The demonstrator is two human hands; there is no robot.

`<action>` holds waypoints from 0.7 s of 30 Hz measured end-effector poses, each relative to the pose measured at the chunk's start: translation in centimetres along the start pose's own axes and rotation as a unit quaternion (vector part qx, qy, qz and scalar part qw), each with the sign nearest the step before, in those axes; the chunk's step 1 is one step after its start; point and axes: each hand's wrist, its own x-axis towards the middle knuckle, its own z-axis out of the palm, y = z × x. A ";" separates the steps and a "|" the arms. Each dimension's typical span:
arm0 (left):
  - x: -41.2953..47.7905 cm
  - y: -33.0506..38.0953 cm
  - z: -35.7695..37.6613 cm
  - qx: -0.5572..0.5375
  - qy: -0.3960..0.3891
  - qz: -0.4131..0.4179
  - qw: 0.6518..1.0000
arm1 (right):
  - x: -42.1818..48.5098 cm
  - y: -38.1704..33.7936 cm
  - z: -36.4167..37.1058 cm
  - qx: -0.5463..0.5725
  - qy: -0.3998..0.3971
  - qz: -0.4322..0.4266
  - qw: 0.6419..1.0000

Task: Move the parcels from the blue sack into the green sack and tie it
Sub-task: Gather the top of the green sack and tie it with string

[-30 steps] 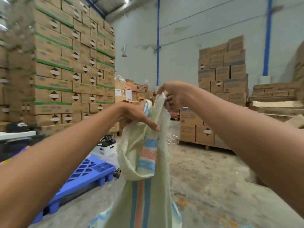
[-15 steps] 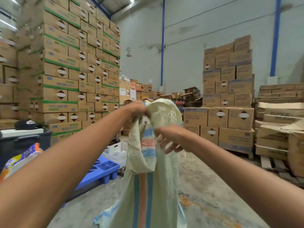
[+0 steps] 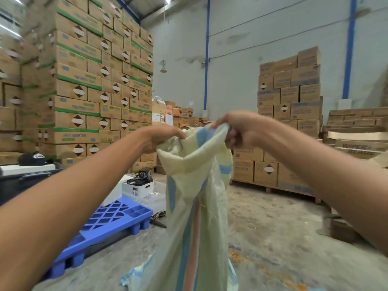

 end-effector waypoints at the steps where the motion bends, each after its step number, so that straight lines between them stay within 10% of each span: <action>1: -0.7 0.1 0.3 -0.017 -0.049 0.008 0.999 | 0.1 -1.2 -0.1 0.022 0.010 -0.001 1.000; 5: -2.2 -0.3 1.7 -0.041 -0.217 0.071 0.973 | 0.5 -3.2 1.4 0.077 0.045 0.012 0.996; 10: -1.3 -1.4 2.9 0.048 -0.013 0.093 0.994 | 1.7 -1.5 1.7 0.092 0.052 -0.040 0.994; 15: -0.1 -2.1 1.7 -0.003 0.123 0.082 0.989 | 6.1 7.4 -0.2 -0.021 0.337 -0.063 0.939; 21: 0.2 -3.0 0.6 -0.025 0.090 0.066 0.993 | 6.6 18.5 0.1 -0.075 0.076 0.039 0.994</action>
